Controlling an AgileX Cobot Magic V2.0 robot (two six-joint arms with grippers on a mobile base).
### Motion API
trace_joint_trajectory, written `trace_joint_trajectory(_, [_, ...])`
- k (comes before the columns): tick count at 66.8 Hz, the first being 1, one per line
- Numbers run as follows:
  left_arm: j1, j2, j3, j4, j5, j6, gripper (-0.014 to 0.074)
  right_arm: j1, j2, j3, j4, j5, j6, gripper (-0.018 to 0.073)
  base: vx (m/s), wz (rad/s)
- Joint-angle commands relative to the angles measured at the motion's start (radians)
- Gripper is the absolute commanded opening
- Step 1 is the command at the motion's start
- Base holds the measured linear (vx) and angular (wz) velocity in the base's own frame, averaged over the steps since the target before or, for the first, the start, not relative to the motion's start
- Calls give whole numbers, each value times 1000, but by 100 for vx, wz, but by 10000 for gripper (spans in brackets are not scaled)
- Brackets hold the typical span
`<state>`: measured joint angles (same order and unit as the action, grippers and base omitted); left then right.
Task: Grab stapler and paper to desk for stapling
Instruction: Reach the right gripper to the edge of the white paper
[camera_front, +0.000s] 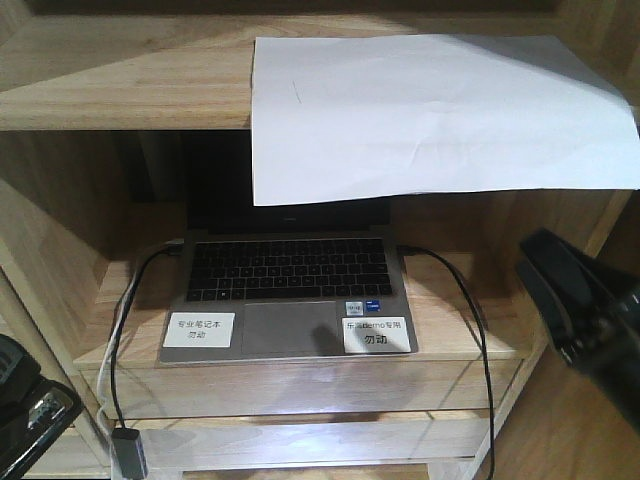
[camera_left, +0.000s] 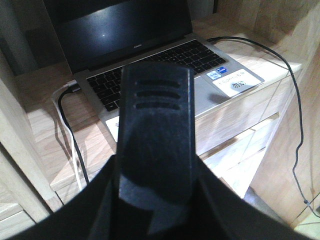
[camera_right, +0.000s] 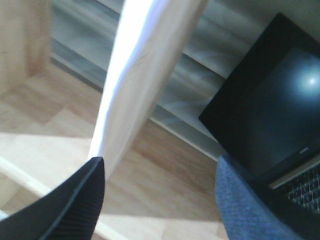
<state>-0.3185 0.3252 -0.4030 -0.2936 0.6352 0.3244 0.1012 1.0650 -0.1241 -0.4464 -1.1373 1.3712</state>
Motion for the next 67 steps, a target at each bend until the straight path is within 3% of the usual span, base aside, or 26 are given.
trace_joint_trajectory(1, [-3,6,-35,-26,-103,-1,-7,1,39,-77,-2,-207,-1,460,0,0])
trace_joint_trajectory(12, [-3,6,-35,-26,-103,-1,-7,13,76,-158,-30,-197,9,460,0,0])
trace_joint_trajectory(49, [-3,6,-35,-26,-103,-1,-7,112,229,-332,109,-206,-11,444,0,0])
trace_joint_trajectory(56, [-3,6,-35,-26,-103,-1,-7,125,243,-362,119,-206,-12,416,0,0])
trace_joint_trajectory(67, [-3,6,-35,-26,-103,-1,-7,136,246,-397,168,-206,-13,300,0,0])
